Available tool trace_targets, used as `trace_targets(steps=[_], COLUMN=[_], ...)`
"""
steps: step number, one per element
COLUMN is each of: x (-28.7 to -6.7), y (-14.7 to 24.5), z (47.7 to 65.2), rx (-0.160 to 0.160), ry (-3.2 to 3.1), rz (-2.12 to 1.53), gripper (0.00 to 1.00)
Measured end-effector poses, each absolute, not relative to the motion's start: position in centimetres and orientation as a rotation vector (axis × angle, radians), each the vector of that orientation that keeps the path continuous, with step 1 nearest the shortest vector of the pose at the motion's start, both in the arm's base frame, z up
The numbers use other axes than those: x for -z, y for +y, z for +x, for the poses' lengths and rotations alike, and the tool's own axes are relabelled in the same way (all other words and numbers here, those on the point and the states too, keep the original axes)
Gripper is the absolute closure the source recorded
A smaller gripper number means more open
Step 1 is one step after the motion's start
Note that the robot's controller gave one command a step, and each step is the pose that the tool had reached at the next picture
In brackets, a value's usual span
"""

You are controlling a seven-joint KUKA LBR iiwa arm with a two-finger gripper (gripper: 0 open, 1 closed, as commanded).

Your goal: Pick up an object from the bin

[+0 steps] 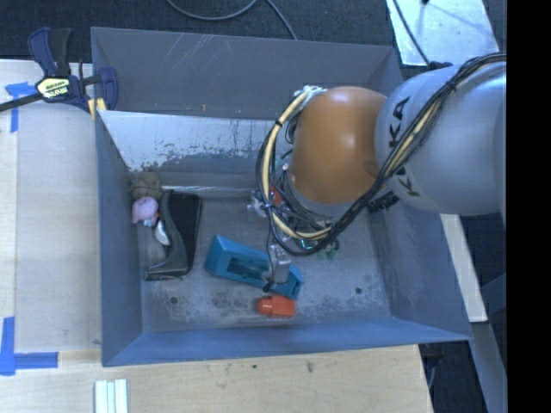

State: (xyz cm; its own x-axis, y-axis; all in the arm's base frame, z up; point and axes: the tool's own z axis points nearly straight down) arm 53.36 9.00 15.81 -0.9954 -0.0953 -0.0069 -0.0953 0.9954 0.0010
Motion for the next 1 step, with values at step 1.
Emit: trace_targets(steps=[1], x=[-11.18], y=[8.74], z=[54.21], rx=[0.001], ry=[3.143], rz=[-0.149], gripper=[0.0])
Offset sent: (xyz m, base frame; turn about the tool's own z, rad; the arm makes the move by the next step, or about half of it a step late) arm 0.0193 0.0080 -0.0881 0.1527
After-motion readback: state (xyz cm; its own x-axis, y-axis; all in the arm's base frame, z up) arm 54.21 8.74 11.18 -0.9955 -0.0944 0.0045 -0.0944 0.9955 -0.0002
